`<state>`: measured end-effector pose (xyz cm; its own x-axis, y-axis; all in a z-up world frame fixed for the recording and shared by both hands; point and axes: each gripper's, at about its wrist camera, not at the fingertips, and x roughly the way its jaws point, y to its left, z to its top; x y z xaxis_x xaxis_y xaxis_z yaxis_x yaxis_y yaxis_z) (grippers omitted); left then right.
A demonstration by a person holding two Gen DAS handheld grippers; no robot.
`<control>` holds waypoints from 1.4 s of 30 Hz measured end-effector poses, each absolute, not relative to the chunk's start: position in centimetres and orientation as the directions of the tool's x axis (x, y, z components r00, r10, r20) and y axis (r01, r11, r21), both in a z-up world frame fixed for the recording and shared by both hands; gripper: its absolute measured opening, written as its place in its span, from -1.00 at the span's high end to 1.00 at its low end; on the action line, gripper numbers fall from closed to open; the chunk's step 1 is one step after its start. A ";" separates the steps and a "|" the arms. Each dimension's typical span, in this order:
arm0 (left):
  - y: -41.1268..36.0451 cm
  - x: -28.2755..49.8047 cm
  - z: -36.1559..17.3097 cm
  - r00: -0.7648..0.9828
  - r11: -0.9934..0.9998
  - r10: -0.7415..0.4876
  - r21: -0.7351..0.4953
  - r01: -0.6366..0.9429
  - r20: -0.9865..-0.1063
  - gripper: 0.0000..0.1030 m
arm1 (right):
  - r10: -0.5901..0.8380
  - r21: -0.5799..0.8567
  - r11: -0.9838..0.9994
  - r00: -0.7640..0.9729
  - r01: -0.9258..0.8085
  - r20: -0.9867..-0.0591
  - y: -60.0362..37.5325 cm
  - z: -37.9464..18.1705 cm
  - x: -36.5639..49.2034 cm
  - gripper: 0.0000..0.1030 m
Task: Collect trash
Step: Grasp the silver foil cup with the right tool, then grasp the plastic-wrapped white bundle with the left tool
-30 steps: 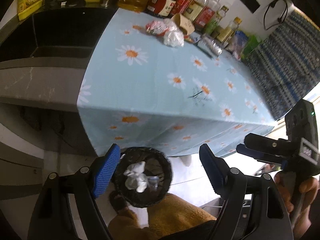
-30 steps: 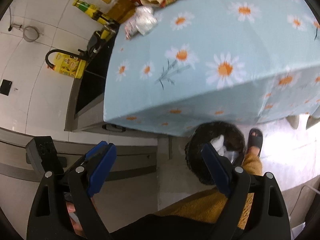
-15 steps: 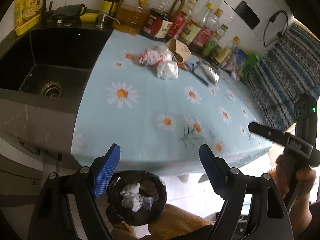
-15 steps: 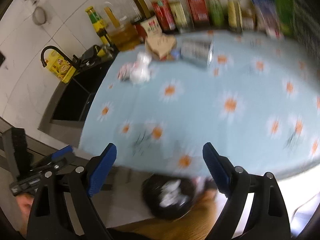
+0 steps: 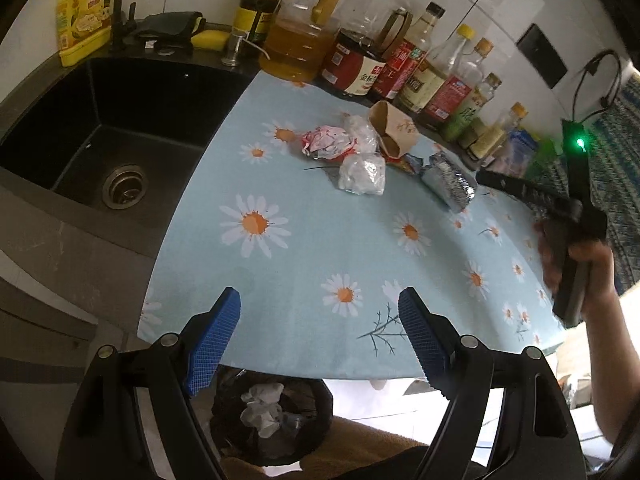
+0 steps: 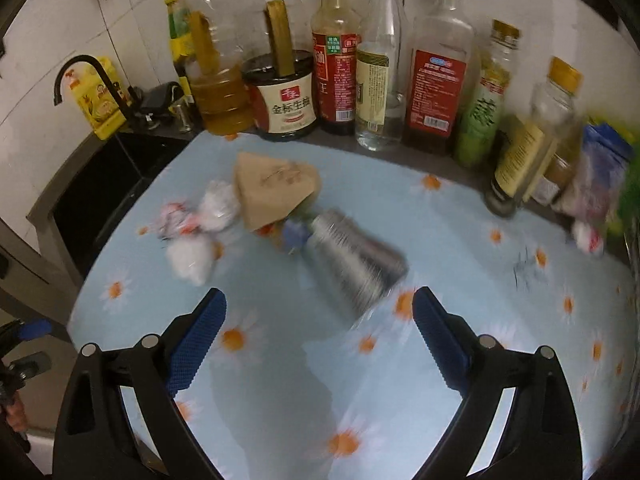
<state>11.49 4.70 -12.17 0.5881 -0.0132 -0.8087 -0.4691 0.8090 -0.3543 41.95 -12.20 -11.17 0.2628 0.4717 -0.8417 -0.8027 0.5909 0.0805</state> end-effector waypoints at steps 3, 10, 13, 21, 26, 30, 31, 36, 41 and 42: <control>4.2 12.4 -11.6 0.589 0.805 -0.006 -0.353 -0.476 -0.808 -0.53 | 0.420 0.034 0.574 0.259 -0.818 -0.870 -10.9 -12.7 44.6 -0.81; 3.3 14.8 -11.1 0.570 0.785 0.037 -0.329 -0.525 -0.821 -0.53 | 0.395 0.128 0.511 0.100 -0.850 -0.913 -8.8 -17.0 48.1 -0.82; 2.9 15.5 -11.0 0.559 0.780 0.045 -0.320 -0.538 -0.828 -0.53 | 0.408 0.184 0.482 0.033 -0.856 -0.912 -8.6 -18.1 48.9 -0.71; 2.8 17.5 -11.9 0.503 0.746 0.066 -0.292 -0.599 -0.861 -0.53 | 0.462 0.242 0.431 -0.018 -0.870 -0.887 -8.7 -18.6 49.8 -0.21; 3.1 19.2 -12.1 0.497 0.744 0.074 -0.284 -0.605 -0.865 -0.53 | 0.491 0.278 0.409 -0.048 -0.869 -0.870 -9.1 -18.0 49.6 -0.16; 3.1 20.8 -12.1 0.487 0.761 0.085 -0.259 -0.595 -0.869 -0.53 | 0.523 0.320 0.411 -0.066 -0.854 -0.850 -10.0 -17.0 49.3 -0.16; 3.1 21.3 -12.2 0.483 0.766 0.083 -0.254 -0.590 -0.871 -0.53 | 0.530 0.330 0.411 -0.072 -0.850 -0.845 -10.4 -16.8 49.3 -0.16; 2.9 23.5 -12.8 0.460 0.800 0.061 -0.232 -0.554 -0.886 -0.53 | 0.582 0.353 0.401 -0.063 -0.845 -0.811 -12.4 -15.0 47.7 -0.16; 2.9 26.4 -13.6 0.449 0.840 0.061 -0.197 -0.506 -0.892 -0.53 | 0.635 0.402 0.399 -0.068 -0.824 -0.769 -15.5 -13.6 45.6 -0.16; 3.1 27.1 -13.8 0.450 0.842 0.056 -0.199 -0.501 -0.891 -0.53 | 0.641 0.406 0.400 -0.065 -0.822 -0.765 -16.0 -13.5 45.2 -0.16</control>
